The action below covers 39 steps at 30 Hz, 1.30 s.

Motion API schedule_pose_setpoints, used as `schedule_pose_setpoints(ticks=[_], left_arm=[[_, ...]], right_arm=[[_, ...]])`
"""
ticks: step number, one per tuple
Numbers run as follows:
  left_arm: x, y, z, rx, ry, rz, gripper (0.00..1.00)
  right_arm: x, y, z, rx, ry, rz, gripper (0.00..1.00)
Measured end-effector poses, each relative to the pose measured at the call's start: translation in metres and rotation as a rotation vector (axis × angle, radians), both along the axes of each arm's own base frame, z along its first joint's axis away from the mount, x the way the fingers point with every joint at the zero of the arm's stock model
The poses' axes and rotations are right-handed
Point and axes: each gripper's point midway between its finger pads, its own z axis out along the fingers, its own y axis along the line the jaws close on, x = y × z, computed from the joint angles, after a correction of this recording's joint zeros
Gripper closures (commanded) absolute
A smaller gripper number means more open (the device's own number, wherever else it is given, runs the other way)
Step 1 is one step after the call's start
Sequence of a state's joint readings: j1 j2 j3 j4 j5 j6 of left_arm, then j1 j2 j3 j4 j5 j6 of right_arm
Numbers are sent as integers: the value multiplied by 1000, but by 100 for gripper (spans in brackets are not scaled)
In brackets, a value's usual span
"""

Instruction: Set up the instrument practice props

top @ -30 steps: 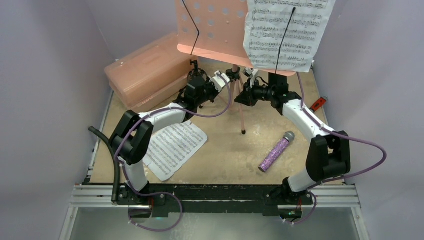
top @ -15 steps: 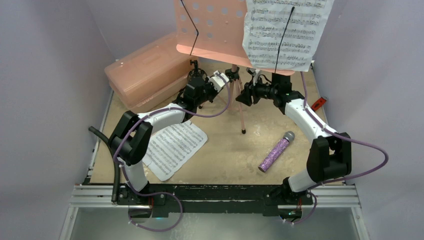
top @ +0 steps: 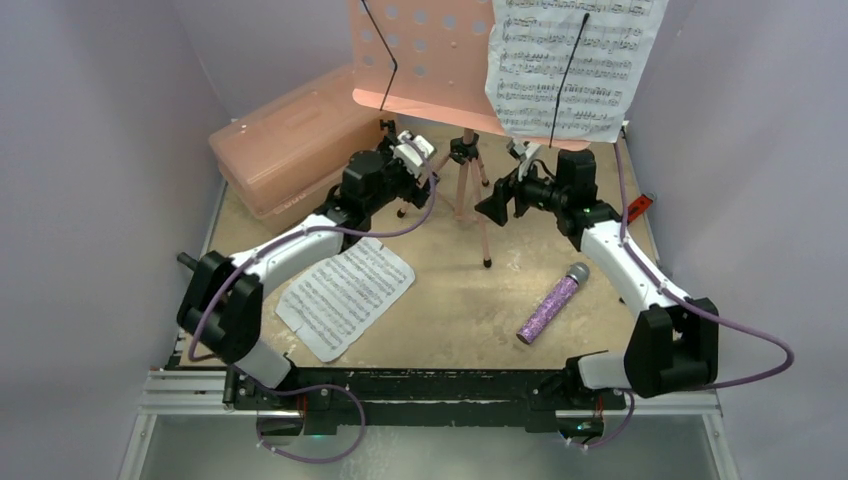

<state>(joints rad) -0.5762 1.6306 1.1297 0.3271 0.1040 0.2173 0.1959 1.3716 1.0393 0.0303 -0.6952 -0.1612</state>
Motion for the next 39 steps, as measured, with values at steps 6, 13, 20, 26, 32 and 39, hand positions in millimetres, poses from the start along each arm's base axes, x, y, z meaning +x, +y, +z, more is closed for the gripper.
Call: schedule_pose_setpoints(ticks=[6,13,20,26,32,39], left_arm=[[-44,34,23,-64,9,51,5],[-85,86,-8,-65,257,270,1],[-159,127,-145,49,741,471,1],[-212,134,-211,41,1034,544,4],[-202,87,-198,-230,1094,436,8],[-218,15,-191,-392,1187,267,11]], right_arm=[[-27,-7,-13,23,34,-39,3],[-62,-22,-37,85,111,-165,2],[-81,-38,-3,172,36,-290,2],[-81,-48,-26,225,231,-446,2],[-88,-37,-69,258,506,-480,2],[-128,-24,-133,259,799,-444,2]])
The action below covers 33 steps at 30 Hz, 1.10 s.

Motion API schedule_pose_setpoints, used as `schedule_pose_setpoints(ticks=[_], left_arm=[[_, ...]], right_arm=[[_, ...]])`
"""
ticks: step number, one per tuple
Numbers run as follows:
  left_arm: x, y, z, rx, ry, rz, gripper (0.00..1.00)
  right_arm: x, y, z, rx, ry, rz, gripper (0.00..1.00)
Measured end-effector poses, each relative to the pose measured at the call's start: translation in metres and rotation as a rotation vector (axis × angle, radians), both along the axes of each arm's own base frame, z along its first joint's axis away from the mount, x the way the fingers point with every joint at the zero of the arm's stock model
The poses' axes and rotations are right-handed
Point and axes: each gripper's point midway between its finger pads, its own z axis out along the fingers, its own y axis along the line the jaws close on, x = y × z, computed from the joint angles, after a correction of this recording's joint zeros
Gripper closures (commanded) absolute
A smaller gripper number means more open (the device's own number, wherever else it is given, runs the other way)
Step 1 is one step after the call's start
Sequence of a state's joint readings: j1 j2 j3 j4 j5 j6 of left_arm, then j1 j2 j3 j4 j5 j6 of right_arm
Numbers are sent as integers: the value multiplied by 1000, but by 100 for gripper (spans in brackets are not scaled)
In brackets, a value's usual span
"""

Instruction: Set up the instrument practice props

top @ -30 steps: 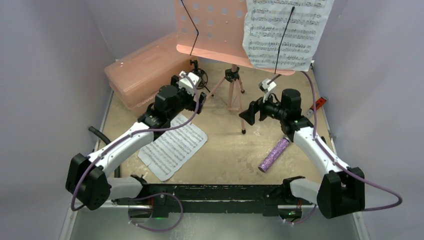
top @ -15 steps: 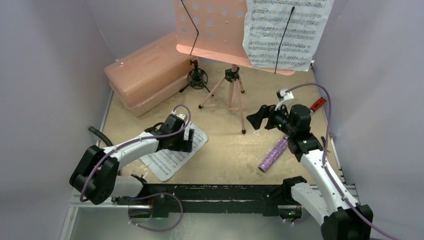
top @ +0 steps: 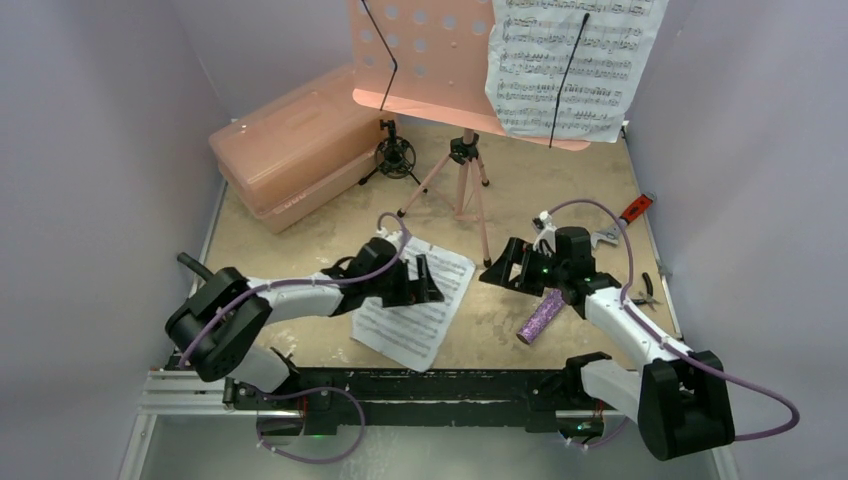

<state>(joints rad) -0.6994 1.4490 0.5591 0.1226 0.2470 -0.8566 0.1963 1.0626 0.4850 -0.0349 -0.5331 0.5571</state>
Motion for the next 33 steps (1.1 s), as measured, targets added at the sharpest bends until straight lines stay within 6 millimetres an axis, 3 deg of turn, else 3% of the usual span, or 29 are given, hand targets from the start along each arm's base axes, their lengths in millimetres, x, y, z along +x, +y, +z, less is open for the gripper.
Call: schedule_pose_setpoints(ticks=[4,7,13,17,21,23,27,31,33], left_arm=[[-30,-45,4,-68,33,-94,12],[-45,-53,5,-55,44,-132,9],[-21,-31,20,79,-20,-68,7],[9,2,35,114,-60,5,7],[28,42,26,161,-29,75,9],[22,55,14,180,10,73,12],[1,57,-7,179,93,11,15],[-1,43,-4,105,86,-39,16],[0,37,-4,75,81,-56,16]], right_arm=[[-14,3,-9,29,54,22,2],[-20,4,-15,37,80,23,3],[-27,4,-30,37,150,12,8],[-27,6,-43,53,205,7,13],[-25,13,-48,101,220,17,19],[-21,17,-49,125,215,27,21],[-10,26,-52,173,196,68,35],[0,39,-58,198,186,121,55],[2,46,-61,199,187,148,59]])
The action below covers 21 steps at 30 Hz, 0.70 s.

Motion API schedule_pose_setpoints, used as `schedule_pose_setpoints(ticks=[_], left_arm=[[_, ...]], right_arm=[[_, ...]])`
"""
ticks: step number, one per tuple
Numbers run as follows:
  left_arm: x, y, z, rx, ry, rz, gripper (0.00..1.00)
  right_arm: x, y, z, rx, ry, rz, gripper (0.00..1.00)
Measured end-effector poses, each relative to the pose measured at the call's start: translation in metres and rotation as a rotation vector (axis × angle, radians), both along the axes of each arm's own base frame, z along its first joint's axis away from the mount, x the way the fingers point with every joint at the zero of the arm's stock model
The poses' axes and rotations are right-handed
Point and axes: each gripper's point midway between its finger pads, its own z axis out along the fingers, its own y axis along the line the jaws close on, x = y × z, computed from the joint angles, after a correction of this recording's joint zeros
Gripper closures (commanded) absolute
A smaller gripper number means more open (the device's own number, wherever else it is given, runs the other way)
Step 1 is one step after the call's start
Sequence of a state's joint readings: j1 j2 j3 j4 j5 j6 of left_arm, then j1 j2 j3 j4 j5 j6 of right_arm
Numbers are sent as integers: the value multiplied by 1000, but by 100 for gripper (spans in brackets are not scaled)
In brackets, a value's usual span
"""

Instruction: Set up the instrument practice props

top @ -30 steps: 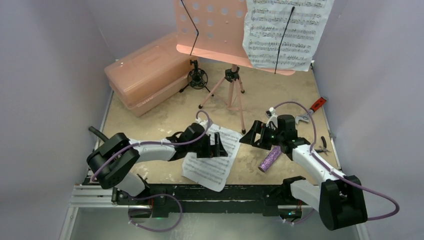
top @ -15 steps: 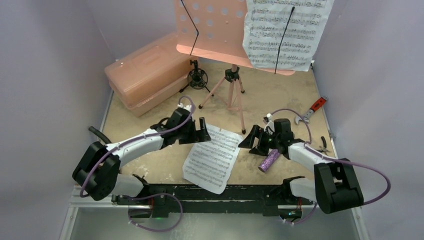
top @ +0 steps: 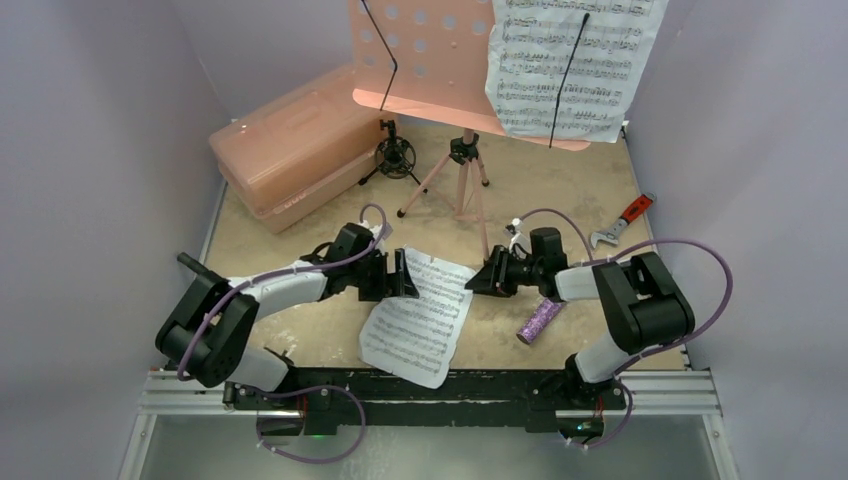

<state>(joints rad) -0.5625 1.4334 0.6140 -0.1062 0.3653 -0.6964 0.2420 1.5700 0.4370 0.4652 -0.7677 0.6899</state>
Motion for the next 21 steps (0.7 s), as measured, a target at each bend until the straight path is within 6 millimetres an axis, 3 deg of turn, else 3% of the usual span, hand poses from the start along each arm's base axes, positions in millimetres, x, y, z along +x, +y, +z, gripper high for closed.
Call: schedule_pose_setpoints(ticks=[4,8,13,19,21], left_arm=[[0,-9,2,-54,-9,-29,16],[0,-14,4,-93,-18,-39,24],[-3,-15,1,-97,-7,-40,49],[-5,-13,0,-93,0,-39,94],[-4,-14,3,-99,-11,-42,100]], right_arm=[[-2,6,-2,-4,-10,31,61],[-1,6,1,-29,-29,30,49],[9,0,18,-64,-99,-19,44],[9,-4,28,-76,-100,-54,34],[6,-6,33,-91,-95,-63,29]])
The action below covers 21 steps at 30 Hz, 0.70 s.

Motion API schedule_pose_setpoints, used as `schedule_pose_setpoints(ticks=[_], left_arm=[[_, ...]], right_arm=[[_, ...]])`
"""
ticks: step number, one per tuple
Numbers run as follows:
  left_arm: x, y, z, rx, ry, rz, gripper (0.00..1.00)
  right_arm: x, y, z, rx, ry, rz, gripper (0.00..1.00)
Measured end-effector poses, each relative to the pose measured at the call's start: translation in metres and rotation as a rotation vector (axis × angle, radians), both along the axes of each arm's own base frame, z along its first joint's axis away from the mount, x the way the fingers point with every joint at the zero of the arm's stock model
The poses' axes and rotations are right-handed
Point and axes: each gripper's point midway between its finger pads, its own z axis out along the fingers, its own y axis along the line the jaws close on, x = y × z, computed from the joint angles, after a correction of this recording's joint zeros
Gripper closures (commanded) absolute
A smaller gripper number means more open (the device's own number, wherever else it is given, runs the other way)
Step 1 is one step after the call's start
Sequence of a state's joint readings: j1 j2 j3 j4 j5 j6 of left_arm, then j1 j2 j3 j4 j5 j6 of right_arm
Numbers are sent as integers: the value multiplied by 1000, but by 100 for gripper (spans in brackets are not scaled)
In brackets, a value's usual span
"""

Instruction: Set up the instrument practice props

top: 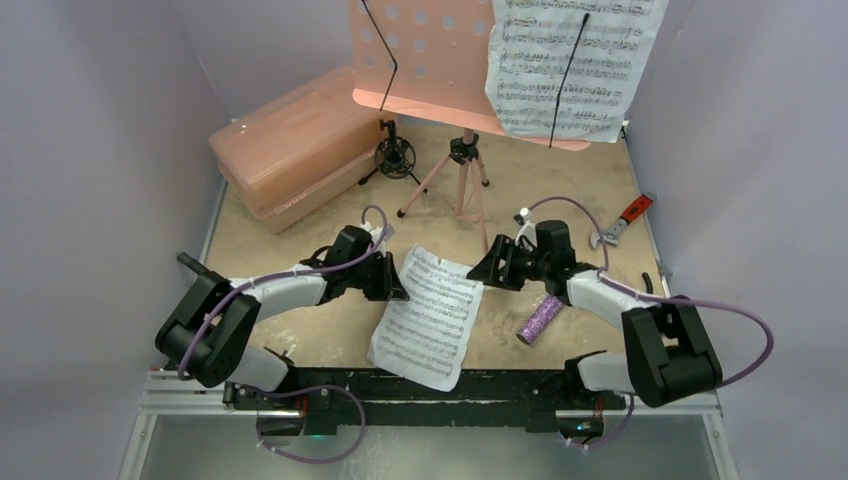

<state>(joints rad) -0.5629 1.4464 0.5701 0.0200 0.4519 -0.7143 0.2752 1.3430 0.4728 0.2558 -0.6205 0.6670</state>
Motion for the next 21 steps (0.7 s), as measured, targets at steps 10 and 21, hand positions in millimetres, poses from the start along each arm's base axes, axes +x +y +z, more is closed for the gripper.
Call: schedule_pose_setpoints(ticks=[10,21], left_arm=[[16,-7,78,-94,-262,-54,100],[1,-11,216,-334,-701,-164,100]], right_arm=[[-8,-11,94,-4,-207,-25,17],[-37,-26,183,67,-550,-75,2]])
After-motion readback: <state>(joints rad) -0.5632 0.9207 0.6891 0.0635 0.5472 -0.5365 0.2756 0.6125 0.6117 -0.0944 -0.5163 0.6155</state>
